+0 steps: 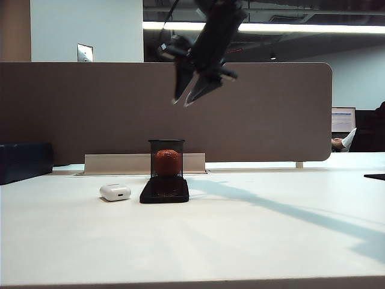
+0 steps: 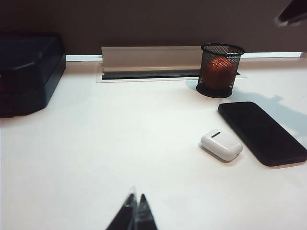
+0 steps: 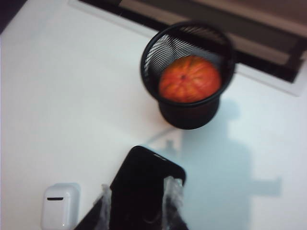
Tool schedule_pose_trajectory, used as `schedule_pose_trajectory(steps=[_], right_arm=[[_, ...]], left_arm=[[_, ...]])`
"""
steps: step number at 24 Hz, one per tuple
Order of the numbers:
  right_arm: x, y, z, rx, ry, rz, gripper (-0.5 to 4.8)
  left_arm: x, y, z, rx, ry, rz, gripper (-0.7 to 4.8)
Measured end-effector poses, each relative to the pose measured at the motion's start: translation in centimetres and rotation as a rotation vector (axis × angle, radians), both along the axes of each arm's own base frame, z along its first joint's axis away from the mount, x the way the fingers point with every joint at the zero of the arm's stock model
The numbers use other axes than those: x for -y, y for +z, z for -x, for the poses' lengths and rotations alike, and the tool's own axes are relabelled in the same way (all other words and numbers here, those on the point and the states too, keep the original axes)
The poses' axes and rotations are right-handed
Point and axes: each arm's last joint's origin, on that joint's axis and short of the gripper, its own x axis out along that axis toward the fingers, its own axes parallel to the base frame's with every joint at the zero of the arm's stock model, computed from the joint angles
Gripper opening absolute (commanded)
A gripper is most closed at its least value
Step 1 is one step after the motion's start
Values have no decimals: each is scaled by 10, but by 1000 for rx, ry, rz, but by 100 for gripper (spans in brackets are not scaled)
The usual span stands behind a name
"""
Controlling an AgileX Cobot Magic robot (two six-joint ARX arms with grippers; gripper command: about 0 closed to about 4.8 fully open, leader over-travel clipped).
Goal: Find the wireless headphone case on the desktop and place it on the left side of the phone.
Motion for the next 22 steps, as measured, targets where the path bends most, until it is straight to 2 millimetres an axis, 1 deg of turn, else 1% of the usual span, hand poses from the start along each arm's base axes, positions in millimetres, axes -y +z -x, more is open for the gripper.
schedule_pose_trajectory(steps=[1, 2, 3, 4, 5, 6, 7, 8, 9, 10, 11, 12, 13, 15, 20, 21, 22], right_arm=[[11, 9, 0, 12, -19, -5, 47], [16, 14, 1, 17, -26, -7, 2], [29, 25, 1, 37, -37, -1, -3], [37, 30, 2, 45, -45, 3, -2], [50, 40, 4, 68, -70, 21, -2], [57, 45, 5, 78, -79, 28, -2], [69, 54, 7, 94, -94, 36, -2], [74, 57, 8, 100, -105, 41, -2], [88, 65, 10, 107, -137, 53, -2], [96, 69, 11, 111, -150, 55, -3], [108, 76, 13, 119, -177, 57, -3], [117, 80, 14, 122, -195, 57, -3], [132, 88, 18, 129, -224, 60, -3], [154, 103, 28, 150, -267, 73, -3], [194, 134, 54, 200, -343, 88, -3], [207, 142, 61, 213, -376, 89, -3], [213, 146, 66, 221, -392, 89, -3]], left_arm=[[0, 0, 0, 0, 0, 0, -5], [0, 0, 0, 0, 0, 0, -5], [0, 0, 0, 0, 0, 0, -5], [0, 0, 0, 0, 0, 0, -5], [0, 0, 0, 0, 0, 0, -5], [0, 0, 0, 0, 0, 0, -5], [0, 0, 0, 0, 0, 0, -5], [0, 0, 0, 0, 0, 0, -5], [0, 0, 0, 0, 0, 0, -5], [0, 0, 0, 0, 0, 0, -5], [0, 0, 0, 0, 0, 0, -5], [0, 0, 0, 0, 0, 0, -5], [0, 0, 0, 0, 0, 0, -5], [0, 0, 0, 0, 0, 0, -5], [0, 0, 0, 0, 0, 0, -5], [0, 0, 0, 0, 0, 0, -5], [0, 0, 0, 0, 0, 0, -5]])
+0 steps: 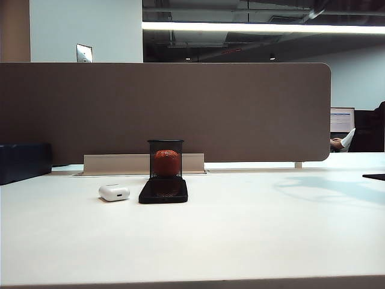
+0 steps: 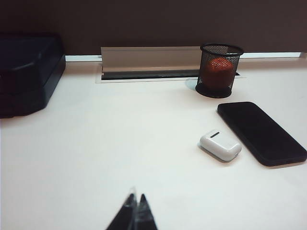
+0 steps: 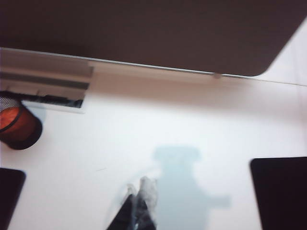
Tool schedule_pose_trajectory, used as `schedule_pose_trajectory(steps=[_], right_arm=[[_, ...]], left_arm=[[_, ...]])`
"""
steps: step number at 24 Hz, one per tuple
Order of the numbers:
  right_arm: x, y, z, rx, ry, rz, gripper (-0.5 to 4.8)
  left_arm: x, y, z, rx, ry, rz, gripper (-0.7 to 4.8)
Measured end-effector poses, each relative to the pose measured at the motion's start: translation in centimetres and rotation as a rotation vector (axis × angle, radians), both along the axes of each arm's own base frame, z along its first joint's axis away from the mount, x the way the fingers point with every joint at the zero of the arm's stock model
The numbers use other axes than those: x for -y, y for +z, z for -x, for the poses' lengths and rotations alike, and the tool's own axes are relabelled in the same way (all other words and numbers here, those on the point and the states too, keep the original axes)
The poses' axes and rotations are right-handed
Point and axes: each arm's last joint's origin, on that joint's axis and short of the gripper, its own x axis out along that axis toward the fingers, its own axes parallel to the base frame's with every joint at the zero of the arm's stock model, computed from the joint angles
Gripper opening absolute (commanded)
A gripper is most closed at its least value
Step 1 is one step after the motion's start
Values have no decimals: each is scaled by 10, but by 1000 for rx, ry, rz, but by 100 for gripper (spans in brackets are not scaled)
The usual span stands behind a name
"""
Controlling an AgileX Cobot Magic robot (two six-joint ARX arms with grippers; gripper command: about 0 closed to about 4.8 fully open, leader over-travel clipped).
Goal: Find the wireless headphone case on the desktop and place it on the left side of the phone.
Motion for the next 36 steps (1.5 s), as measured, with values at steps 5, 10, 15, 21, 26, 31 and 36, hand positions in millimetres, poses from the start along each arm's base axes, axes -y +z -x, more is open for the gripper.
schedule_pose_trajectory(steps=[5, 10, 15, 21, 26, 31, 36], right_arm=[[24, 24, 25, 68, -61, -1, -3], [37, 44, 53, 124, -94, 12, -3], [45, 64, 85, 195, -120, 9, -3], [43, 46, 84, 103, -93, -27, -3], [45, 7, 103, -8, -107, -27, -3], [48, -28, 133, 3, -139, -17, -3], [44, -69, 177, 87, -120, -42, -3]], left_arm=[[0, 0, 0, 0, 0, 0, -5], [0, 0, 0, 0, 0, 0, -5], [0, 0, 0, 0, 0, 0, -5], [0, 0, 0, 0, 0, 0, -5], [0, 0, 0, 0, 0, 0, -5], [0, 0, 0, 0, 0, 0, -5], [0, 0, 0, 0, 0, 0, -5]])
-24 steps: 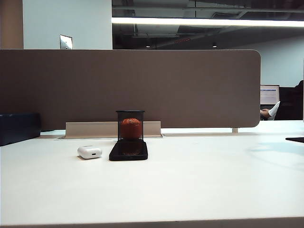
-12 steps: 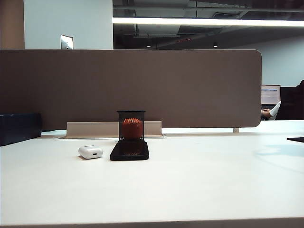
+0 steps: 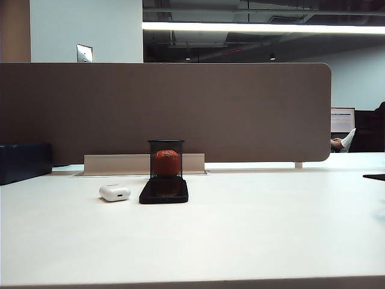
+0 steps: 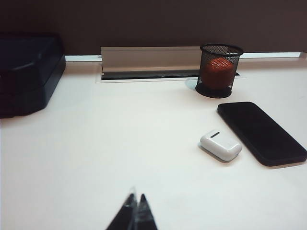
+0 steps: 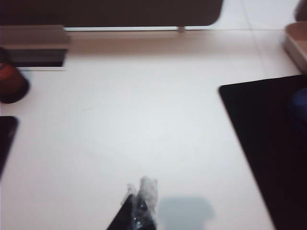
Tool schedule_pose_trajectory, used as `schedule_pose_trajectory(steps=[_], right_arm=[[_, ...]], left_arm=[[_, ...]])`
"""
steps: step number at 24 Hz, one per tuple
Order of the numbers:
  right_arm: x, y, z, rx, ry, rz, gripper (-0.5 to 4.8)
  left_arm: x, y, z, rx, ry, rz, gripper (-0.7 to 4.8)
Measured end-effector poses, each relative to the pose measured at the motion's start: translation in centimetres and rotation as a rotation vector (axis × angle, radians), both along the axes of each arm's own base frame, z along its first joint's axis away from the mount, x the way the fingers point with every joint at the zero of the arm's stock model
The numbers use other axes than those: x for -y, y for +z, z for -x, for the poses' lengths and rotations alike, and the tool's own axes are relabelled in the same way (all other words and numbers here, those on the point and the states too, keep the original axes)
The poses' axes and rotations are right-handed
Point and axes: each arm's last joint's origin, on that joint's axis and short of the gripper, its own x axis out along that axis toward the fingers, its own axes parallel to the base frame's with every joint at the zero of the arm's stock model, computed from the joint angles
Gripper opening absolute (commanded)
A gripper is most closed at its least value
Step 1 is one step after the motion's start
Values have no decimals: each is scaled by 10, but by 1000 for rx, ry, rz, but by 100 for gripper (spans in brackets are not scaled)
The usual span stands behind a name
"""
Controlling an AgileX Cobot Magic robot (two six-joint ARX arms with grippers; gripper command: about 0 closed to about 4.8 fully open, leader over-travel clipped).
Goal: Find the wireless headphone case on the desktop and place it on the left side of the phone.
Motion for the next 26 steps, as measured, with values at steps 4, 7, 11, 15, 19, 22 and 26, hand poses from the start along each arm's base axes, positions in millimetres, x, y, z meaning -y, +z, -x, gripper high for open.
schedule_pose_trajectory(steps=[4, 7, 11, 15, 19, 22, 26], right_arm=[[-3, -32, 29, 114, -1, -30, -3], [-4, -56, 48, 164, -1, -35, -2], [-7, -90, 70, 258, 13, -59, -3], [-9, -126, 83, 268, 56, -77, -2], [-10, -153, 92, 293, 45, -109, -3], [-10, -172, 95, 323, 36, -138, -3], [-10, -197, 100, 380, 28, -146, -3]], left_arm=[[0, 0, 0, 0, 0, 0, -5], [0, 0, 0, 0, 0, 0, -5], [0, 0, 0, 0, -1, 0, -5], [0, 0, 0, 0, -1, 0, -5], [0, 0, 0, 0, -3, 0, -5], [0, 0, 0, 0, -3, 0, -5], [0, 0, 0, 0, -3, 0, -5]])
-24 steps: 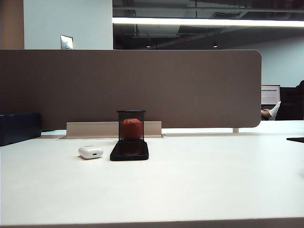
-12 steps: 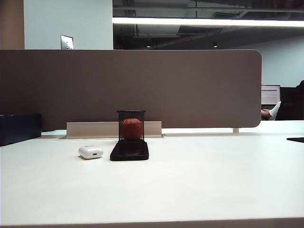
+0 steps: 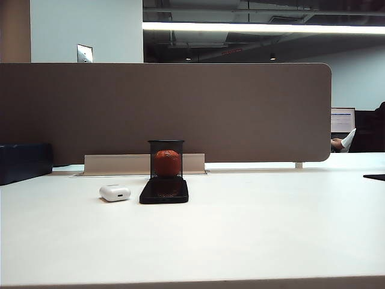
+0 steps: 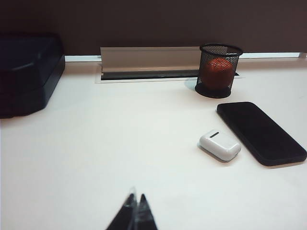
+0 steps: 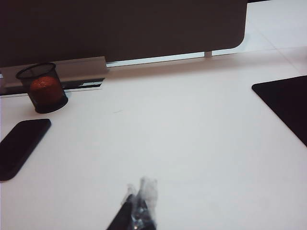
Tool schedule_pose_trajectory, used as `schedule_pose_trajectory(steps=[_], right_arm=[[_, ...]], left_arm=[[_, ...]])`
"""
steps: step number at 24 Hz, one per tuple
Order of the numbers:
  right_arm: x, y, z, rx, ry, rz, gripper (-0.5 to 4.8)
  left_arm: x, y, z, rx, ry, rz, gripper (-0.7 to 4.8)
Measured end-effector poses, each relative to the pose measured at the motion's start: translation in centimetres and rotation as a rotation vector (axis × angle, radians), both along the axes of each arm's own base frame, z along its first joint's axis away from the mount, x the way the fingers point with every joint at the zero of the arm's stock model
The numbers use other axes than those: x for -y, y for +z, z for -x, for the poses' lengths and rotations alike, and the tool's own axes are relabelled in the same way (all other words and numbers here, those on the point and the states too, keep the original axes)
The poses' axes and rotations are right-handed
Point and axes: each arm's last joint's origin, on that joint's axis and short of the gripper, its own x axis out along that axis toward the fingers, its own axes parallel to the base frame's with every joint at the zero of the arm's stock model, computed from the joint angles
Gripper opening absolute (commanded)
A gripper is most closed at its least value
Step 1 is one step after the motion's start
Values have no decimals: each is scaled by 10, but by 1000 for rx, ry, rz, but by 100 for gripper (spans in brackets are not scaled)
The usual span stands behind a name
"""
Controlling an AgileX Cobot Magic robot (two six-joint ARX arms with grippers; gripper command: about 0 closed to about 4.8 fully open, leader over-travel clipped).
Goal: Find the wireless headphone case on the desktop and place it on the left side of the phone.
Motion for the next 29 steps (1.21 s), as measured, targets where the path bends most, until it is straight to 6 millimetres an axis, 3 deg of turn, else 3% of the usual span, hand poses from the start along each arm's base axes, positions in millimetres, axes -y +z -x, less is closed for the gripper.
schedule_pose_trajectory(steps=[13, 29], right_arm=[[2, -48, -1, 48, -62, 48, -2], [3, -50, -1, 40, -85, 54, -1]], left_arm=[[0, 0, 0, 0, 0, 0, -5], [0, 0, 0, 1, 0, 0, -5]])
